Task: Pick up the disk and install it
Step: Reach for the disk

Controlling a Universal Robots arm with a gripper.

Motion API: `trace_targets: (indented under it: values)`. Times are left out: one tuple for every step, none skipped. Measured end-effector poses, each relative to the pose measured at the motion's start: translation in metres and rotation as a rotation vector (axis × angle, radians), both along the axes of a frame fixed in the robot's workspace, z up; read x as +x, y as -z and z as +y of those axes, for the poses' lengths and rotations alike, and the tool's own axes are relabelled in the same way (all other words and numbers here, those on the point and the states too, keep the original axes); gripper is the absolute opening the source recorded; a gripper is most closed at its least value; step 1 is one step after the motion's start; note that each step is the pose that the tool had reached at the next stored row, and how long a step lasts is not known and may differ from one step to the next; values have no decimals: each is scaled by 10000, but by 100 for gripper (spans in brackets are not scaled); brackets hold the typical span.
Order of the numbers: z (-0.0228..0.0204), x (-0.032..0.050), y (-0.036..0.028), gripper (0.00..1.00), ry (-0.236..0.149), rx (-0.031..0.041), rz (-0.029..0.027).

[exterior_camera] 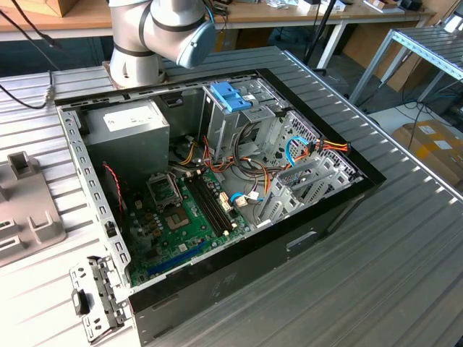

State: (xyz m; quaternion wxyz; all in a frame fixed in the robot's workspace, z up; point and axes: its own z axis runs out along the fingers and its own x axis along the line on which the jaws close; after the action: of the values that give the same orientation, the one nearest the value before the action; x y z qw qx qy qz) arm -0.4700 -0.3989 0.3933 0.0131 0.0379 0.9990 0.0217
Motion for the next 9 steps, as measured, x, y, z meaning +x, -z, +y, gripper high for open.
trace_targets:
  values:
    - [0, -10, 0, 11, 0, 0, 0]
    - [0, -20, -1, 11, 0, 0, 1]
    - [0, -36, 0, 11, 0, 0, 0]
    - [0, -51, 0, 11, -1, 0, 0]
    - [0, -60, 0, 11, 0, 0, 0]
    - [0, -73, 0, 11, -1, 0, 0]
    - [0, -82, 0, 11, 0, 0, 0]
    - [0, -98, 0, 11, -1, 0, 0]
    - [0, -111, 0, 11, 0, 0, 0]
